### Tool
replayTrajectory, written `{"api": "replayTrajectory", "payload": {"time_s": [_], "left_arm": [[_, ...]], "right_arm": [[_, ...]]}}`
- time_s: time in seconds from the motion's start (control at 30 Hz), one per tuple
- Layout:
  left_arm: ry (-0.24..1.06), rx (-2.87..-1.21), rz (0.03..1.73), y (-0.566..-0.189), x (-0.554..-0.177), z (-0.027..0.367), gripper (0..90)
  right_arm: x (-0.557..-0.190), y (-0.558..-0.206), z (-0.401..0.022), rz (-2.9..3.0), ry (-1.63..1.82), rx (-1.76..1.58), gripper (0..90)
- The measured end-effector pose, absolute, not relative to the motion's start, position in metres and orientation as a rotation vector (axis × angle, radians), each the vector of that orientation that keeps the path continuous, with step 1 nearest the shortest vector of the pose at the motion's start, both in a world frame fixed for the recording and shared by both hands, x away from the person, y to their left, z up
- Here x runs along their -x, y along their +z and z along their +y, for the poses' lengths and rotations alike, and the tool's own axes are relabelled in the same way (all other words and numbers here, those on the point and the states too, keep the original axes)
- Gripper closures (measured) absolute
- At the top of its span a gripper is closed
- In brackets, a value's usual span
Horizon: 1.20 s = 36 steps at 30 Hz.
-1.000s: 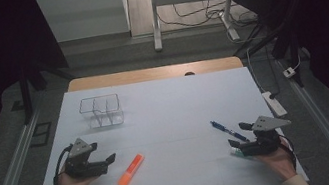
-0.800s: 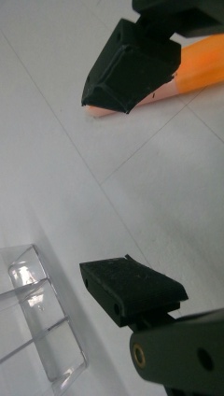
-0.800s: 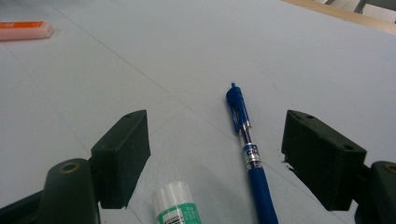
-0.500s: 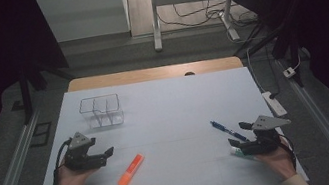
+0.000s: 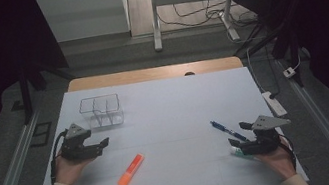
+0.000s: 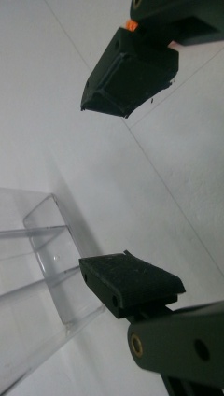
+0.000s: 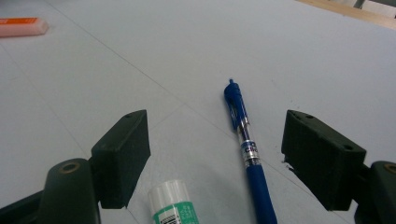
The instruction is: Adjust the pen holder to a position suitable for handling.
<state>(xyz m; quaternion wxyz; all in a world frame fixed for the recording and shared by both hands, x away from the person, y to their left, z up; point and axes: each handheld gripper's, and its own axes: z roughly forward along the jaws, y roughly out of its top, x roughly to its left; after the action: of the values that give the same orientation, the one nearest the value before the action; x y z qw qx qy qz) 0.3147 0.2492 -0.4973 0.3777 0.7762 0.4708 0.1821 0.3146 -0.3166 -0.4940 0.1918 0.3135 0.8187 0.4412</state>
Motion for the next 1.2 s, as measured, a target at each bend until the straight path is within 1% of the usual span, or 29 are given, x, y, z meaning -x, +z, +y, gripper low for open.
{"api": "replayTrajectory", "payload": {"time_s": [0.2, 0.5, 0.87, 1.03, 1.2], "left_arm": [[0.487, -1.982, 1.236, -0.499, -0.324, 0.255, 21.8], [0.484, -1.928, 1.302, -0.502, -0.336, 0.271, 23.6], [0.510, -1.902, 1.356, -0.504, -0.346, 0.290, 28.0], [0.520, -1.891, 1.362, -0.503, -0.351, 0.297, 31.9], [0.535, -1.865, 1.377, -0.501, -0.355, 0.307, 39.2]], "right_arm": [[-0.315, -0.494, -0.316, 2.303, 1.232, -0.881, 23.1], [-0.315, -0.494, -0.317, 2.309, 1.220, -0.882, 23.1], [-0.314, -0.495, -0.317, 2.311, 1.212, -0.880, 23.1], [-0.315, -0.495, -0.317, 2.308, 1.220, -0.886, 23.1], [-0.315, -0.495, -0.317, 2.309, 1.219, -0.884, 23.1]]}}
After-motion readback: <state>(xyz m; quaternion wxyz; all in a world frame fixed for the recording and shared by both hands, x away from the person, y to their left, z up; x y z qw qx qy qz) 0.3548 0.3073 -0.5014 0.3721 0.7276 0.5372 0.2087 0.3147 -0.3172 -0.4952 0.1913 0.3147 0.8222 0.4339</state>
